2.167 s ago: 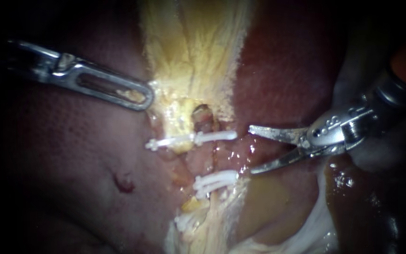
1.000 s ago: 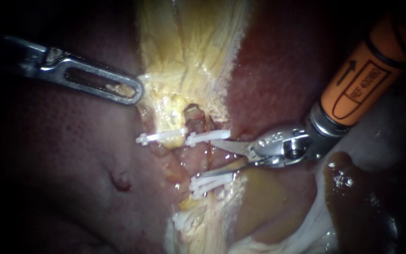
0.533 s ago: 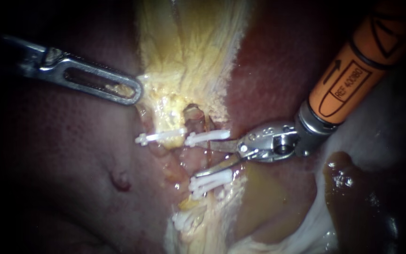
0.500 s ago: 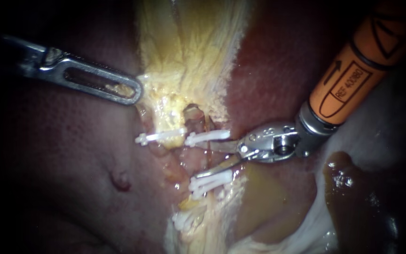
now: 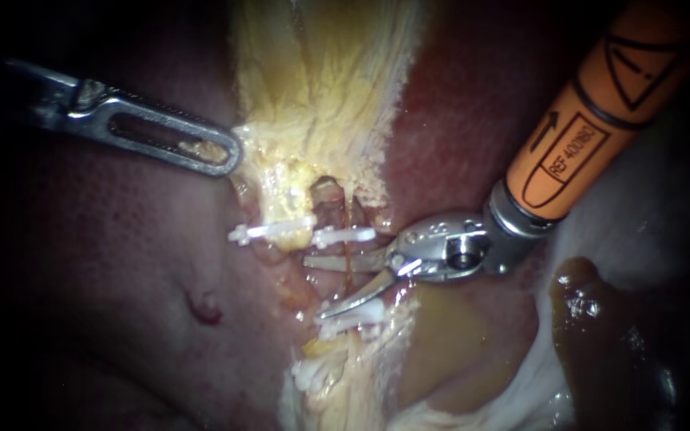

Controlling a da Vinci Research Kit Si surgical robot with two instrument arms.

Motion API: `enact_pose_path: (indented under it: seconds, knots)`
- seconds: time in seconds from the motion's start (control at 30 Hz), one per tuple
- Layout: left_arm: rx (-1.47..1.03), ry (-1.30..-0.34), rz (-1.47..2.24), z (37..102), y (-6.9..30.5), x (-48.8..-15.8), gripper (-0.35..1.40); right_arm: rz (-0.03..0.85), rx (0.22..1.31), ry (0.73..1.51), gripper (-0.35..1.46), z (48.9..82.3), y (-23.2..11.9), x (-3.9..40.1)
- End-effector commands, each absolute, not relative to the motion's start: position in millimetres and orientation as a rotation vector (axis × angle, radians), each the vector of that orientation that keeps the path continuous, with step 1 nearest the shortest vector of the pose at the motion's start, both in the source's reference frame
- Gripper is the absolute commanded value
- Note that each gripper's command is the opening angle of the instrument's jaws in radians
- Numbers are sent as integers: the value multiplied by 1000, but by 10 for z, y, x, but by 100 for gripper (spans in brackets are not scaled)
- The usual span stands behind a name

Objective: Go to the cutting position right tube

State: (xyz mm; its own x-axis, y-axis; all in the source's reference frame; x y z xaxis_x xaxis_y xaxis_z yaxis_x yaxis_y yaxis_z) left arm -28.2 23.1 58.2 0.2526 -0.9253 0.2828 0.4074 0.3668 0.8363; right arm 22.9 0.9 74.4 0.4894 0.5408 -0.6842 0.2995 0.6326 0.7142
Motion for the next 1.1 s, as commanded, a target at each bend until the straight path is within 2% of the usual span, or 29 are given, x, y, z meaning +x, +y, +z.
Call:
enact_pose_path:
  seconds: [0.03,0.53,0.83,1.1]
  knots:
    - [713,-886,-1018,582,231,-282,-35,180,926,1094,131,744,8,230]
    - [713,-886,-1017,585,233,-280,-35,206,975,1160,133,734,10,240]
    - [713,-886,-1017,586,233,-279,-35,231,1007,1213,133,711,11,240]
    - [710,-887,-1019,587,234,-278,-35,210,1058,1227,131,697,2,244]
